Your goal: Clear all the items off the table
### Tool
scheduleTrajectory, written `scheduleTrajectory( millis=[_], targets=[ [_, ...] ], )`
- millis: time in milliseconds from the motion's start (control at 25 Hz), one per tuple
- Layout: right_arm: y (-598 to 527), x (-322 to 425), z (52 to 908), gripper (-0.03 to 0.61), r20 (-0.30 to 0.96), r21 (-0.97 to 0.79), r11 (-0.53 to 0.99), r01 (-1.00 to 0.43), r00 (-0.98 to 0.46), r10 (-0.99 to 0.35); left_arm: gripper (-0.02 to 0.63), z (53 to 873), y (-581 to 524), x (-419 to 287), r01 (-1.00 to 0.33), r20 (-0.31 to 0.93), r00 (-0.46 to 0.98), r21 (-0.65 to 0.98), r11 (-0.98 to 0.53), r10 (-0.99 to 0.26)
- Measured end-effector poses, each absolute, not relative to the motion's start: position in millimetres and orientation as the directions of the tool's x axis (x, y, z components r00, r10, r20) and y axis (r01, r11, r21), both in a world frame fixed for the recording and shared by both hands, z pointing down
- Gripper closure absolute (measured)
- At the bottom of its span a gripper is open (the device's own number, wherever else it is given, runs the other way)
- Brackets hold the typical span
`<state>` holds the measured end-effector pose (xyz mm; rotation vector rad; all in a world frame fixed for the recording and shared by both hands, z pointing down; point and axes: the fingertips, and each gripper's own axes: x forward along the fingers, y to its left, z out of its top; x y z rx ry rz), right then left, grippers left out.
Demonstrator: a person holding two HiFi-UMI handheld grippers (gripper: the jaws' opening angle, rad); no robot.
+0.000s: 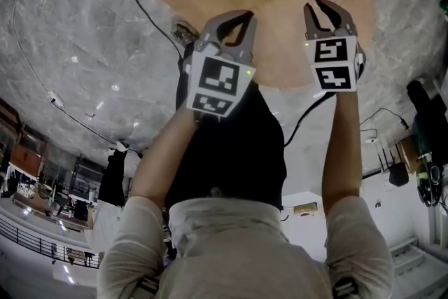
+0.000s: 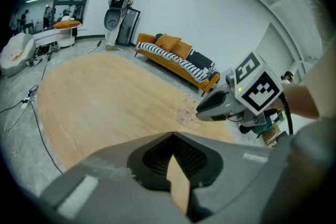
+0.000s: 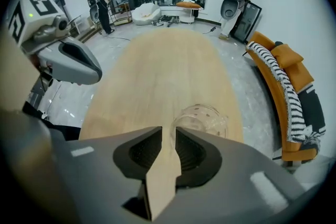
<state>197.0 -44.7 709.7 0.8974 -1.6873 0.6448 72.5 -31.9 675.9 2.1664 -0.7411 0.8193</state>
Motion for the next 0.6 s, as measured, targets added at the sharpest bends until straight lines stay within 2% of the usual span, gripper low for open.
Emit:
scheduleTrajectory(
  millis=[600],
  targets=[
    [-49.1, 197.6, 738.2, 0.488, 0.979, 0.016, 0.611, -0.791, -0.111, -0.169, 0.594, 682.0, -32.2, 72.0, -0.709, 0.739, 0.629, 0.418, -0.568, -0.242]
  ],
)
